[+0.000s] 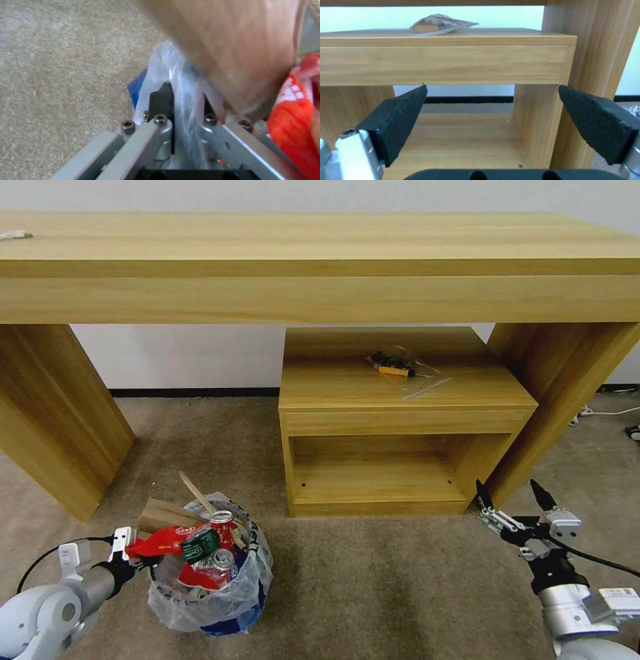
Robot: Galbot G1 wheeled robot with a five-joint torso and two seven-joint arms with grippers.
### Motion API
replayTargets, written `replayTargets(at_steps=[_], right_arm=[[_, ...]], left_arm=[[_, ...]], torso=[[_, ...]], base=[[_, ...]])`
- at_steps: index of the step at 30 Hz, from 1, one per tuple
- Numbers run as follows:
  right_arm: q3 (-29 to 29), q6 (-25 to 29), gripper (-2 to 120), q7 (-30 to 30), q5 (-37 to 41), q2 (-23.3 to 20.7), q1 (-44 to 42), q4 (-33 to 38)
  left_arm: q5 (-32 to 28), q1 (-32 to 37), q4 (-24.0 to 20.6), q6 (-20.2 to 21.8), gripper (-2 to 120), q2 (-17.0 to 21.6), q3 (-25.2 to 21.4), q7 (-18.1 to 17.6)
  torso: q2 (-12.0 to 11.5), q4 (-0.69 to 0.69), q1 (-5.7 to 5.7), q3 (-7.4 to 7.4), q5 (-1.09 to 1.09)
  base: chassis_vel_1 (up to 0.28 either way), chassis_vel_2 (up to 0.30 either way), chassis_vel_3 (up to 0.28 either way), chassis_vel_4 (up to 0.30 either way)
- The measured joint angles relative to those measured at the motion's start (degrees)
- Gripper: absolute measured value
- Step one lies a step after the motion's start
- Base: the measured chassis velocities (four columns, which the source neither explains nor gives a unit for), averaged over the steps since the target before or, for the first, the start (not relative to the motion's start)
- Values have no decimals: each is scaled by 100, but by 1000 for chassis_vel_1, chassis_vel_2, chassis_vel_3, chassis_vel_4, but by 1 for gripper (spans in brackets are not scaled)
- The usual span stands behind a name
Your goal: Pick up the trash bin and place the garbage on the floor into it.
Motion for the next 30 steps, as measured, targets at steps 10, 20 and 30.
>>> replayTargets(at_steps=[10, 20, 30], right_arm=[[-18, -3, 100, 6, -3, -5, -2, -35], [-71, 5, 100, 6, -13, -6, -22, -38], [-185, 2, 100, 14, -54, 24, -38, -24]], left_arm=[[-49, -25, -40, 84, 44, 59, 3, -73], [-407, 83, -337, 176, 83, 199, -168, -213], [-667, 241, -466, 222, 100, 336, -411, -225]], torso=[[0, 2, 1, 1, 1], [0, 2, 1, 0, 5], [0, 2, 1, 0, 4]], base=[[0, 0, 0, 0], [0, 0, 0, 0], [0, 0, 0, 0]])
